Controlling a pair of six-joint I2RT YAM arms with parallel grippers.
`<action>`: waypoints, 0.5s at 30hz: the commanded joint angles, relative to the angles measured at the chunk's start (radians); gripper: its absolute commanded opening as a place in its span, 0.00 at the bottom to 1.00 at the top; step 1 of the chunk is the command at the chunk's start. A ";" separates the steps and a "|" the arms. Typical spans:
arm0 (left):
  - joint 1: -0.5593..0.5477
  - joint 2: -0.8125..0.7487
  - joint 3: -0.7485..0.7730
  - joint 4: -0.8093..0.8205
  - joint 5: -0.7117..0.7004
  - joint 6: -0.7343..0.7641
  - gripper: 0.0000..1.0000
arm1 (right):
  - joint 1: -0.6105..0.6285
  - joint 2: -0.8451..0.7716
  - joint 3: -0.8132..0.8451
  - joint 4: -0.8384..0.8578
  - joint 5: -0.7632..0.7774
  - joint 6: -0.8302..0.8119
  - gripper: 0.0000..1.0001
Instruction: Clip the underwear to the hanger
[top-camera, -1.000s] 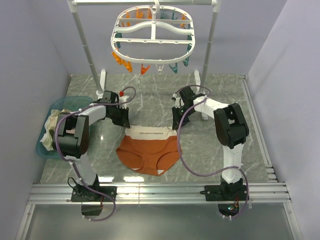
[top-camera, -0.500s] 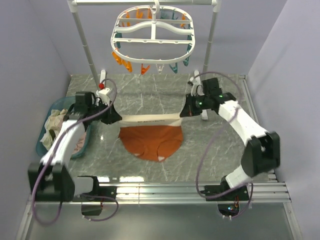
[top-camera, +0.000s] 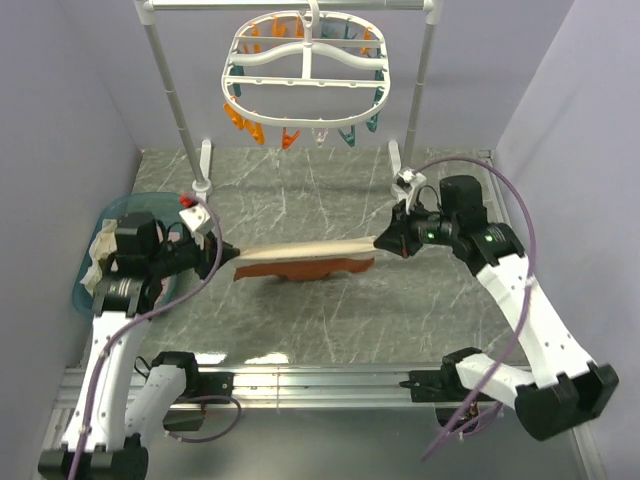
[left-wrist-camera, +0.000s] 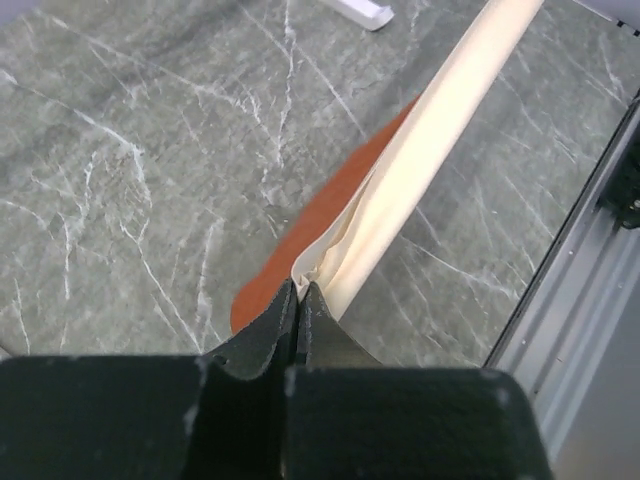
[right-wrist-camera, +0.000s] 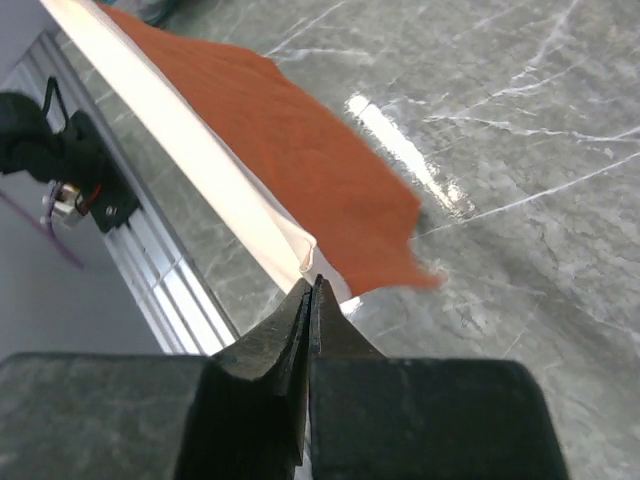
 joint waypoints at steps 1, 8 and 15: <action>0.000 -0.137 0.003 -0.082 0.034 0.032 0.00 | 0.006 -0.117 0.008 -0.084 -0.019 -0.078 0.00; 0.000 -0.231 0.080 -0.205 0.074 0.028 0.00 | 0.008 -0.319 -0.064 -0.024 0.031 -0.057 0.00; -0.002 -0.065 -0.052 -0.040 -0.115 -0.009 0.00 | 0.009 -0.159 -0.207 0.189 0.214 -0.010 0.00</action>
